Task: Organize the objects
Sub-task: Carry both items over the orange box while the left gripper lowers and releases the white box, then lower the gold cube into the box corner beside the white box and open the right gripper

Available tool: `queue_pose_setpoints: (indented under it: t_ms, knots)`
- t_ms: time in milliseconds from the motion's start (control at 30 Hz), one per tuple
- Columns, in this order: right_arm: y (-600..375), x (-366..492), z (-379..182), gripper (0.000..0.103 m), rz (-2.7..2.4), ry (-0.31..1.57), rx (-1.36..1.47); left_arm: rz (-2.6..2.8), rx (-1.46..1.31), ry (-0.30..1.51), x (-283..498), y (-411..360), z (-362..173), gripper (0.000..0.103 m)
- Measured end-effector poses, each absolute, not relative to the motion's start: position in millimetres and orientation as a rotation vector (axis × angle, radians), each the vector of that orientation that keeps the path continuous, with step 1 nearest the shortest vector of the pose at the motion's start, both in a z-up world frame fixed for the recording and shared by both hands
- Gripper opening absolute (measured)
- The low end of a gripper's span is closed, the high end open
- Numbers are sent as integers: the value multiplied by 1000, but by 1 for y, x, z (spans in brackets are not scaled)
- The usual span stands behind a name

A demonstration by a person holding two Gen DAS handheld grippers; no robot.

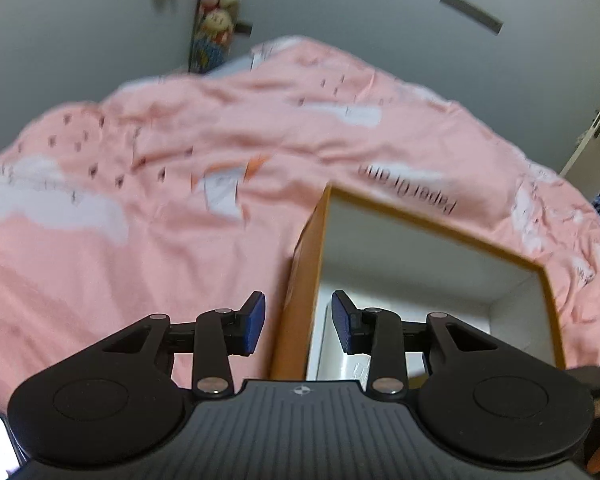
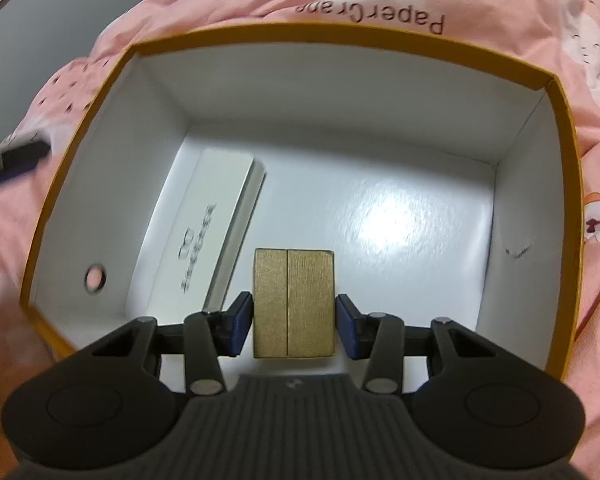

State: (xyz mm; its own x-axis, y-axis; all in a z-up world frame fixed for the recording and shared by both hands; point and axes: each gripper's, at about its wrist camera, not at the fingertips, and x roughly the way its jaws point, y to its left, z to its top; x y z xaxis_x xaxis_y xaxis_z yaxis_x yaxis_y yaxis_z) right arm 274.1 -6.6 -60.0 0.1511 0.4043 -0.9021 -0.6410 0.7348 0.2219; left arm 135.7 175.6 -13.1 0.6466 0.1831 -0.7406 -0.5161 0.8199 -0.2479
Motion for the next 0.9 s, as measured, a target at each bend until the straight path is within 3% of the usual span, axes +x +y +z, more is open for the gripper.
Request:
queue_pose_setpoints:
  t_ms: [300, 633, 767, 900]
  knots:
    - [20, 260, -60, 47, 800, 1222, -192, 353, -586, 760, 129, 188, -33, 15]
    - [30, 252, -61, 46, 857, 1229, -191, 356, -588, 763, 134, 188, -38, 15]
    - [43, 246, -47, 46, 889, 1042, -391, 372, -558, 743, 134, 185, -34, 15]
    - [56, 233, -33, 46, 946, 739, -646, 380, -523, 744, 136, 182, -32, 15]
